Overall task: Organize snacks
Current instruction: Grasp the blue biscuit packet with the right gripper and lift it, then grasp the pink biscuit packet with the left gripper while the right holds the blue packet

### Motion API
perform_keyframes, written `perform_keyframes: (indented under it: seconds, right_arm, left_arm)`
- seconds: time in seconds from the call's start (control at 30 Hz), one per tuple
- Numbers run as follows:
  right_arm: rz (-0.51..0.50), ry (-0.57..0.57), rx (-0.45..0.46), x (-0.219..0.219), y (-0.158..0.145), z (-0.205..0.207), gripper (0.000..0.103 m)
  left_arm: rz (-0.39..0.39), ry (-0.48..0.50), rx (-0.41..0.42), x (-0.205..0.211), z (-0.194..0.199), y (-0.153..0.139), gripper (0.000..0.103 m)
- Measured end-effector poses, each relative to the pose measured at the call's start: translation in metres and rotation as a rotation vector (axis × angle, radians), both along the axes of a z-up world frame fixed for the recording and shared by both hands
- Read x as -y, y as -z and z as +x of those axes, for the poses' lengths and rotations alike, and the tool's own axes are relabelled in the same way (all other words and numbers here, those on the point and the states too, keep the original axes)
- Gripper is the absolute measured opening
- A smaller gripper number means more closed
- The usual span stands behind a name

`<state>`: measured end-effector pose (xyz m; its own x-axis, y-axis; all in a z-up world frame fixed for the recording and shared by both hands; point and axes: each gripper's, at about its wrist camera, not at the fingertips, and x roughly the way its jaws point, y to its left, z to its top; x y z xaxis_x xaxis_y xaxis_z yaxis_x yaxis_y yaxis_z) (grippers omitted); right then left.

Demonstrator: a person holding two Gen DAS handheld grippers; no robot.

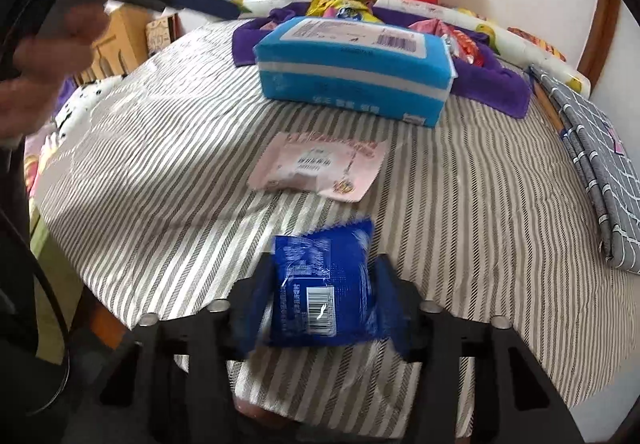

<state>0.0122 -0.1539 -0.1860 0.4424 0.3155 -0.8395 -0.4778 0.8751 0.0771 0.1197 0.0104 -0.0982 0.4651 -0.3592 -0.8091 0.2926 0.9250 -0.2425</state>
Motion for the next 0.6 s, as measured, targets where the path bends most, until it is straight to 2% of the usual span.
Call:
perform_keyframes:
  seconds: [0.2,0.37,0.53,0.6]
  right_arm:
    - [0.041,0.063,0.015,0.031,-0.005,0.008,0.044]
    - [0.057,0.17,0.04,0.077,-0.012,0.011,0.044]
    - [0.048,0.252,0.066,0.11,-0.015,0.009,0.044]
    - [0.051,0.275,0.071,0.122,-0.016,0.005,0.044]
  left_arm:
    - [0.036,0.062,-0.006,0.019,-0.009,0.02,0.083]
    - [0.056,0.165,-0.011,0.051,-0.012,0.037,0.083]
    - [0.07,0.221,-0.049,0.08,-0.005,0.055,0.083]
    - [0.051,0.233,-0.089,0.082,-0.003,0.064,0.083]
